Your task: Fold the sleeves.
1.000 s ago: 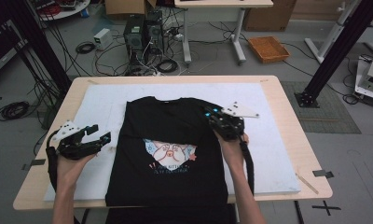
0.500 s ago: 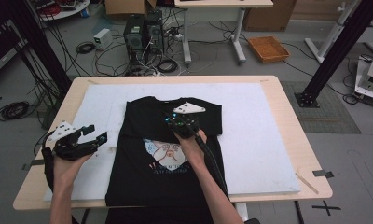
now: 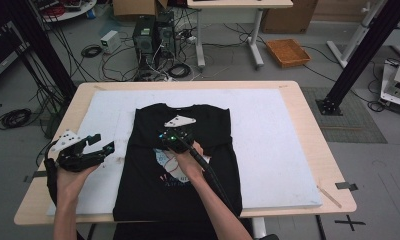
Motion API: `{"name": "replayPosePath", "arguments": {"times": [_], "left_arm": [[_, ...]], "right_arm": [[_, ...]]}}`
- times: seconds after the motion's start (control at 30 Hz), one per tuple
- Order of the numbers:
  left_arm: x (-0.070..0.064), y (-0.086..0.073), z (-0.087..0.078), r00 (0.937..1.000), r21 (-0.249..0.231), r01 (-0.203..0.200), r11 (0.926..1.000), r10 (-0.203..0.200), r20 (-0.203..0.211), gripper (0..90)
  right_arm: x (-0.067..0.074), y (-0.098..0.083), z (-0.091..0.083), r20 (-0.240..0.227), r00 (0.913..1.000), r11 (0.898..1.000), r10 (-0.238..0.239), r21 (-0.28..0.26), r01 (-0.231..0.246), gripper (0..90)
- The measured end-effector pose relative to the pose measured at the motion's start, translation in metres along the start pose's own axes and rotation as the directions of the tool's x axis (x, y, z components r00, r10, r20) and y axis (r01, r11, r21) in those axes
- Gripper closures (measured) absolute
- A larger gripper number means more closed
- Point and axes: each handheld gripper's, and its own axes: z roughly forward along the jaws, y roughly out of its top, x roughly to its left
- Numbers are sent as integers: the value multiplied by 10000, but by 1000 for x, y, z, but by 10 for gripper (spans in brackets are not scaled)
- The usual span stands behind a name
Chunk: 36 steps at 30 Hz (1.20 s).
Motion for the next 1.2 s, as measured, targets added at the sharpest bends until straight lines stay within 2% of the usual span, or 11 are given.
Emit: {"name": "replayPosePath", "arguments": {"times": [0.1, 0.27, 0.5, 0.6, 0.63, 0.7, 0.77, 0.93, 1.07, 1.13, 1.2], "left_arm": [[1, 0, 0, 10000, 51, -25, 10000, 25, -11, 338], [1, -1, 0, 10000, 38, 3, 10000, -3, -29, 338], [2, -1, -2, 10000, 39, 11, 10000, -11, -73, 338], [3, -1, -3, 10000, 12, 20, 10000, -20, -83, 338], [3, -1, -4, 9999, 14, 28, 10000, -28, -98, 338], [3, -1, -4, 10000, 3, 34, 10000, -34, -92, 338], [3, -1, -3, 9999, 11, 56, 10000, -56, -114, 338], [2, -2, -1, 10000, 130, -35, 9999, 36, -78, 338], [2, -1, -1, 10000, 136, -55, 9999, 56, -81, 338], [2, -2, 0, 10000, 152, -46, 9999, 48, -85, 338], [2, -2, -1, 9999, 149, -60, 9999, 61, -84, 338]], "right_arm": [[2, -2, 8, -106, 9998, 9998, 174, 110, -172, 869], [10, -1, 17, -291, 9996, 9997, -24, 227, 31, 869], [26, -4, 27, -804, 9965, 9986, -240, 457, 277, 872], [27, -3, 26, -752, 9967, 9987, -309, 391, 339, 870], [25, -2, 25, -686, 9973, 9990, -257, 335, 280, 856], [20, 0, 22, -349, 9989, 9988, -323, 358, 336, 736], [16, 0, 19, -184, 9990, 9970, -400, 651, 411, 649], [17, -5, 24, 291, 9969, 9903, -724, 1212, 684, 576], [15, -9, 31, 551, 9957, 9846, -749, 1622, 651, 612], [12, -10, 31, 424, 9973, 9846, -603, 1670, 524, 700], [11, -9, 29, 409, 9972, 9854, -622, 1610, 549, 833]]}}
